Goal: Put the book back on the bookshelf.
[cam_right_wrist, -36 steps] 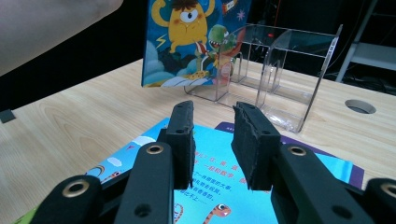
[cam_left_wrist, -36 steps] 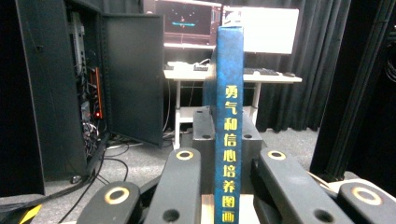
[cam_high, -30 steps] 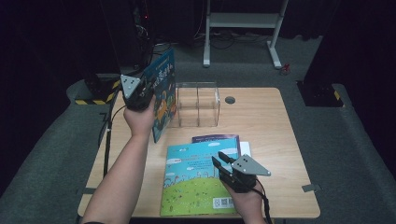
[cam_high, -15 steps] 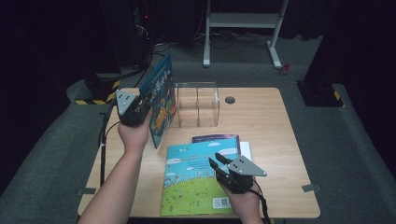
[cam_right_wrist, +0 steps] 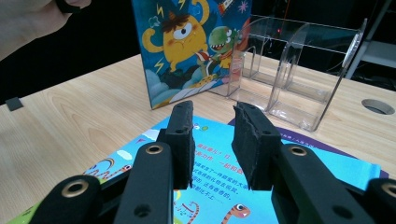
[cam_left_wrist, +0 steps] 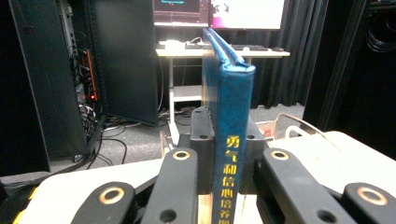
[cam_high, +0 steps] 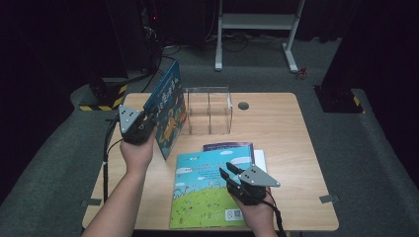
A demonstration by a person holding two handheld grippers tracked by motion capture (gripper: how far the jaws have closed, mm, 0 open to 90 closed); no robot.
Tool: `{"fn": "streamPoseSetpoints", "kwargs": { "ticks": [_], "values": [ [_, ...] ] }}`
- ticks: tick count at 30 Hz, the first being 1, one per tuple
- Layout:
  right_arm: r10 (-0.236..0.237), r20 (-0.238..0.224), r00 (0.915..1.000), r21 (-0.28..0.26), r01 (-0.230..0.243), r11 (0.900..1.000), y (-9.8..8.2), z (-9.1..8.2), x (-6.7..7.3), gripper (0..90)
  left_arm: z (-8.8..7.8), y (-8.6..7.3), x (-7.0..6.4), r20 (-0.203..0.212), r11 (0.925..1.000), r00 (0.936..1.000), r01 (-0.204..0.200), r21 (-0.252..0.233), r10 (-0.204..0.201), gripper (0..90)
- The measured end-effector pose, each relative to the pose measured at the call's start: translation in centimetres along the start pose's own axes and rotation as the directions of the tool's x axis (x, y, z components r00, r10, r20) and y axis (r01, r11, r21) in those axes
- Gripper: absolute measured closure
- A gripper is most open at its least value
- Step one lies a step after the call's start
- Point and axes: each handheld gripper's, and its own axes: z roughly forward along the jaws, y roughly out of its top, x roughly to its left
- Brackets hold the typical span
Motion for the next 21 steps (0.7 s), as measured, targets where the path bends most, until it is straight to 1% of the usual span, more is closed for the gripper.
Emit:
{"fn": "streamPoseSetpoints", "kwargs": {
  "ticks": [4, 8, 11, 14, 21],
  "values": [
    [0.001, 0.000, 1.0000, 0.000, -0.001, 1.000, 0.01, 0.00, 0.03, 67.8, -0.31, -0.08, 0.19, 0.001, 1.0000, 1.0000, 0.004, 0.008, -0.004, 80.9],
    [-0.002, 0.000, 1.0000, -0.002, 0.002, 1.000, 0.02, -0.01, 0.04, 67.7, -0.50, -0.10, 0.37, 0.007, 0.9998, 1.0000, -0.003, 0.020, 0.003, 79.7],
    [0.002, -0.001, 1.0000, 0.000, -0.002, 1.000, 0.01, 0.03, 0.09, 67.7, -0.47, -0.08, 0.56, 0.019, 0.9995, 0.9998, 0.003, 0.033, -0.004, 76.7],
    [0.000, -0.002, 1.0000, 0.001, 0.000, 1.000, 0.00, 0.04, 0.10, 67.6, -0.34, 0.01, 0.67, 0.024, 0.9990, 0.9997, -0.002, 0.045, 0.001, 74.5],
    [-0.004, -0.003, 1.0000, 0.001, 0.004, 1.000, -0.02, 0.10, 0.06, 67.4, -0.04, 0.64, 0.62, 0.034, 0.9983, 0.9993, -0.015, 0.056, 0.013, 73.5]
  ]
}}
